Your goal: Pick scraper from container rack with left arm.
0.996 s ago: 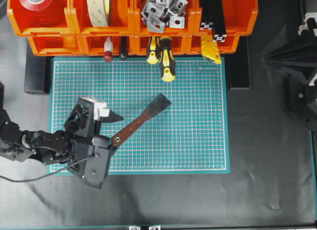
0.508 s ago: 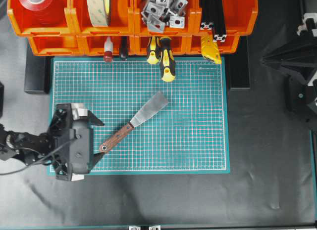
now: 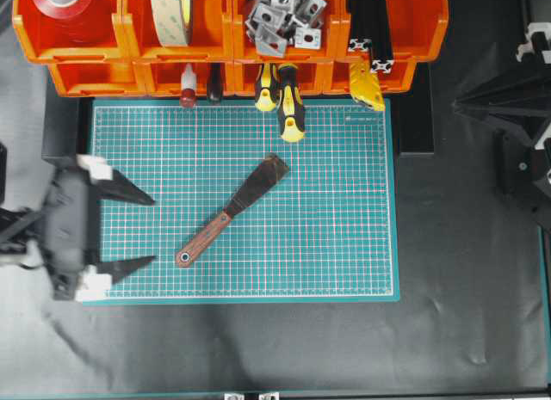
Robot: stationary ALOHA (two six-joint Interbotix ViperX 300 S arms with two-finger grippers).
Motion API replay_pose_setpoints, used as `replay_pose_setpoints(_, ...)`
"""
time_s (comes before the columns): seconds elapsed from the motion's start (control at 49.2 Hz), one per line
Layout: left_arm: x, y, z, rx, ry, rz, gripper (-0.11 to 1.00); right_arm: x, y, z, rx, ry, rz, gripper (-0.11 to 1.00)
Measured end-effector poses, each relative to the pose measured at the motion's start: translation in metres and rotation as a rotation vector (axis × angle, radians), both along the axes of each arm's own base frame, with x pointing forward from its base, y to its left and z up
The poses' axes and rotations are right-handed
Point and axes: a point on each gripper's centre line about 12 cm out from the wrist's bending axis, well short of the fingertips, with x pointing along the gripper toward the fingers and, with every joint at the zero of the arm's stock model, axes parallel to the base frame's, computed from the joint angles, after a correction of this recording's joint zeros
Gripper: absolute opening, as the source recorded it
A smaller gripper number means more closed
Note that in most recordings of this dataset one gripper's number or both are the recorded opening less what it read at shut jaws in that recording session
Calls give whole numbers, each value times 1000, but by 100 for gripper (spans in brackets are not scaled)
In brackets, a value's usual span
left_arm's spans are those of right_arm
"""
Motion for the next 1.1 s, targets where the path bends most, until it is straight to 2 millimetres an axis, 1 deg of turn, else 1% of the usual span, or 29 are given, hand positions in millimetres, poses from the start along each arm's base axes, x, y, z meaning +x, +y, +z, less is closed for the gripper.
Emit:
replay_pose_setpoints(0.203, -33, 21, 41, -61, -140, 23, 91, 0, 1, 0, 23, 5, 4, -1)
replay_pose_setpoints(0.345, -62, 39, 73, -93, -270, 24, 91, 0, 1, -1, 24, 13, 6, -1)
replay_pose_setpoints(0.447, -86, 57, 99, -114, -372, 48, 91, -1, 1, -1, 23, 11, 6, -1)
replay_pose_setpoints(0.569, -109, 75, 115, -94, -447, 73, 91, -1, 1, 0, 24, 7, 6, -1)
replay_pose_setpoints(0.671, -125, 85, 124, -84, -498, 79, 91, -1, 1, -1, 24, 8, 6, -1)
replay_pose_setpoints(0.793, -134, 92, 127, -89, -523, 93, 91, -2, 1, 0, 23, 3, 6, -1)
replay_pose_setpoints(1.097, -135, 96, 113, -72, -501, 113, 91, -3, 1, 1, 24, 0, 6, -1)
